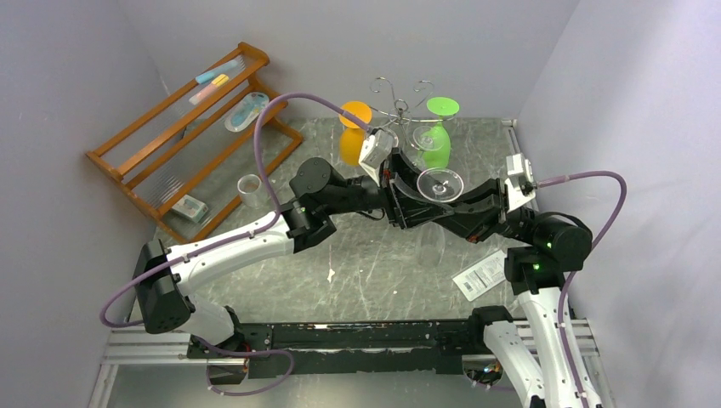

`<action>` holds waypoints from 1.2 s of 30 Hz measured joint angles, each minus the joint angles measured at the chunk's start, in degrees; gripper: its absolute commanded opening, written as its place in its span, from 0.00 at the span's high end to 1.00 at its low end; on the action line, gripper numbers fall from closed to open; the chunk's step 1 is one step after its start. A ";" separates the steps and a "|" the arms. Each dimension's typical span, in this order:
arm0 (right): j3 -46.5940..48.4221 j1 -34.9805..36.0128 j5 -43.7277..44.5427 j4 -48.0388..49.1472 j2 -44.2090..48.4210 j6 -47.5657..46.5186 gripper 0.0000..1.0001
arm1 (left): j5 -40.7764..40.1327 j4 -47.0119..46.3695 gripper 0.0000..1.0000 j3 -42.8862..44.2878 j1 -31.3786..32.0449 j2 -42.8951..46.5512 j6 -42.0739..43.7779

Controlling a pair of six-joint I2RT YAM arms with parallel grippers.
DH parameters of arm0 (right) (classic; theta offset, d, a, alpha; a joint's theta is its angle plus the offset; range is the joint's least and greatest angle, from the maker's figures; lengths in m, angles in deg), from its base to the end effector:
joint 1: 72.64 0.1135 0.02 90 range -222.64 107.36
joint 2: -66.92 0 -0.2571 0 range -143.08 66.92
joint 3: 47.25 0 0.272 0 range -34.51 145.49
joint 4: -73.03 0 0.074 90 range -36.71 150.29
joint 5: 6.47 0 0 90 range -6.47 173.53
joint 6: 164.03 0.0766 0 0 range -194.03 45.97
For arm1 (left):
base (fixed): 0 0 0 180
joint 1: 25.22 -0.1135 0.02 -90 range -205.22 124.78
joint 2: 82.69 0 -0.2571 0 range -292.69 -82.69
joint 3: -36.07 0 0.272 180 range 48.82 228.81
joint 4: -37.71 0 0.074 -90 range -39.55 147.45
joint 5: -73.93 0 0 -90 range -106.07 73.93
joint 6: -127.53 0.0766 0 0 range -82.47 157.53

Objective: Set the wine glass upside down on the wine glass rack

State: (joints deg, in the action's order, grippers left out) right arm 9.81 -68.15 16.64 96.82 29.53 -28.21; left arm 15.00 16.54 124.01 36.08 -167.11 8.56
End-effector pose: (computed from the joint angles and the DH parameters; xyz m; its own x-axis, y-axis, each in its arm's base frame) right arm 0.1414 0.0818 0.4328 -0.0214 0.2807 -0.9596 -0.9770 0.1977 0.0796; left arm 0.1542 -0.3640 0.4444 -0.2975 -0.3206 -0.8993 0.9515 -0.1774 -0.2515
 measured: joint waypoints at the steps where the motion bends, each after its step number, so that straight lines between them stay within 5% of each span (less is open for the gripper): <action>1: 0.00 0.17 -0.55 -0.31 0.00 -0.26 1.00 | -0.48 -0.96 0.49 -0.04 0.07 -0.02 -0.26; 7: 0.00 0.35 -0.66 -1.16 -0.04 -1.09 1.00 | -1.55 -3.82 0.71 -0.61 0.15 -0.02 -0.15; 11: -0.02 0.35 -0.42 -0.85 -0.09 -0.59 1.00 | -1.81 -4.50 0.95 -0.83 0.20 -0.02 0.22; 15: -0.02 0.35 0.33 -1.22 0.02 1.16 0.45 | -1.79 -4.85 0.95 -0.85 0.20 -0.04 1.68; 18: 1.01 0.48 2.29 -7.13 1.20 -1.25 0.29 | -2.67 -4.00 0.95 -1.18 0.17 0.07 3.26; 22: 2.71 0.50 7.52 -17.20 4.37 -3.58 0.28 | -4.72 -1.86 0.95 -3.63 0.17 1.75 6.91; 26: 4.04 0.50 10.88 -23.06 7.21 -1.62 0.45 | -5.51 0.46 0.95 -5.44 0.17 4.24 10.58; 32: 9.60 0.48 14.25 -32.68 5.14 7.76 0.46 | -5.62 0.96 0.95 -7.15 0.39 6.97 14.84; 36: 10.38 0.48 14.40 -35.06 4.46 14.99 0.38 | -6.88 1.18 0.95 -7.91 0.15 7.45 17.51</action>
State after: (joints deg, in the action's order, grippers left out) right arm 20.19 -67.66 31.04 61.76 33.99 -13.21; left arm 8.12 17.72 116.10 36.23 -159.66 26.07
